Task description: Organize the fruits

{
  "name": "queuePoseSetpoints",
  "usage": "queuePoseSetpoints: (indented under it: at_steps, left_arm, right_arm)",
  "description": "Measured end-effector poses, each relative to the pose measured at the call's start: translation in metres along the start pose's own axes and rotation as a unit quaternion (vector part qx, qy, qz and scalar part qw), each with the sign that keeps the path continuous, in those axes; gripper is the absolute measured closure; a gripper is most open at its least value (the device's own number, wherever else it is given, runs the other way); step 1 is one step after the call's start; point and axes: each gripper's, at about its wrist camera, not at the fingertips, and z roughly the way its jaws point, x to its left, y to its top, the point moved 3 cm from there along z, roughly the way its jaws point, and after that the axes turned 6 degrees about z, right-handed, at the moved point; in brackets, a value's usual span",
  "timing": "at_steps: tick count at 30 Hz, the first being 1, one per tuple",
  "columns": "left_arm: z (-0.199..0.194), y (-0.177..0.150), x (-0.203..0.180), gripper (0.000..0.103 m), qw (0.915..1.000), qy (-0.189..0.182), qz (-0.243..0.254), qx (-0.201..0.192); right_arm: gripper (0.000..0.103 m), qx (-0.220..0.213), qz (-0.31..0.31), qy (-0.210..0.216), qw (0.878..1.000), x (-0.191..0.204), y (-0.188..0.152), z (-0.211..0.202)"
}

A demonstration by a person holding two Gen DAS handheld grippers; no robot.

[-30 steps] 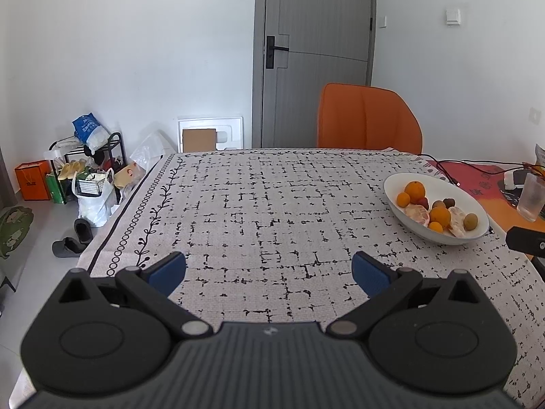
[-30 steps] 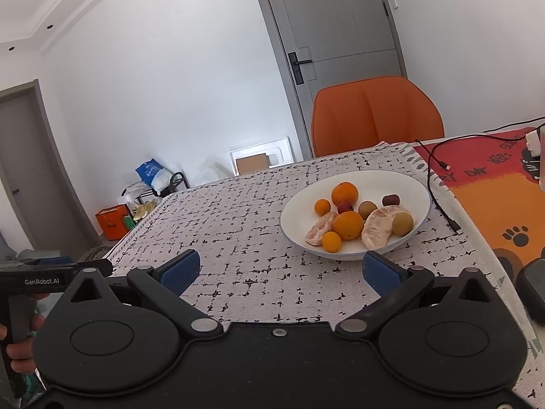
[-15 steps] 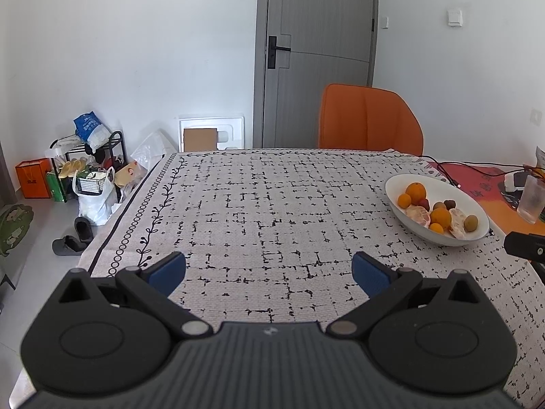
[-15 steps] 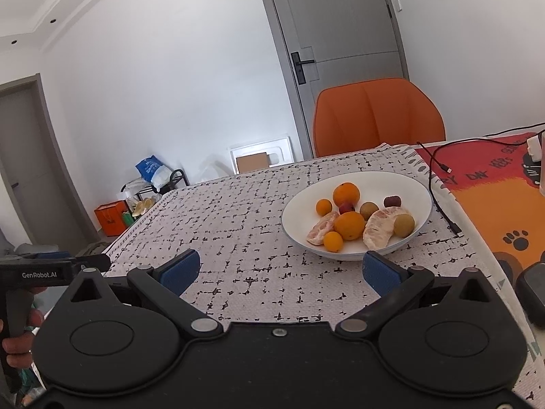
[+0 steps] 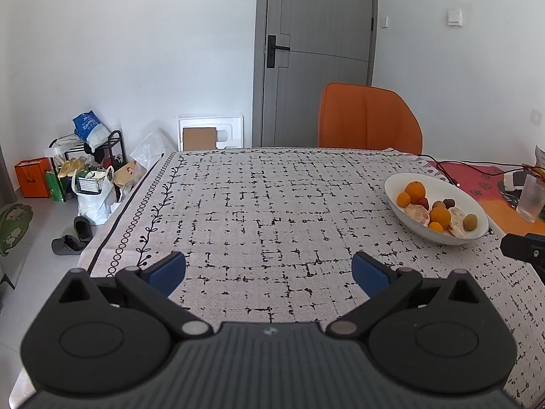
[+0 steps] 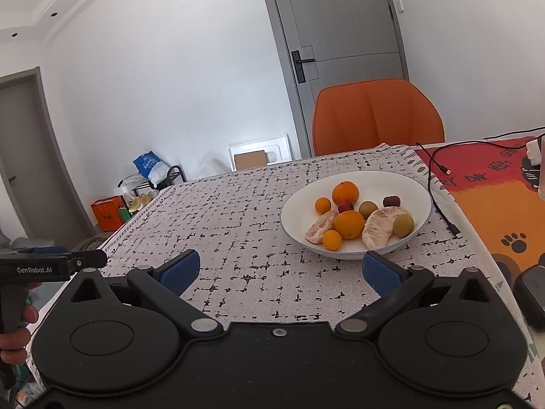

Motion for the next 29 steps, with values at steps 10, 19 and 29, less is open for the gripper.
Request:
queuePoseSetpoints:
  at_steps: [10, 19, 29]
  left_arm:
    - [0.0003, 0.0002, -0.0023, 0.000, 1.0000, -0.005, -0.003, -0.001]
    - [0.0001, 0.0006, -0.0042, 0.000, 1.0000, -0.006, 0.001, 0.000]
    - [0.0017, 0.0001, -0.0072, 0.000, 0.9999, -0.010, 0.006, 0.001]
  right_arm:
    - [0.000, 0.000, 0.001, -0.004, 1.000, -0.0006, -0.0009, 0.0016]
    - [0.000, -0.001, 0.003, -0.005, 1.000, -0.0046, -0.0013, 0.0022]
    - [0.000, 0.003, 0.005, -0.009, 1.000, -0.0081, -0.0033, 0.0050]
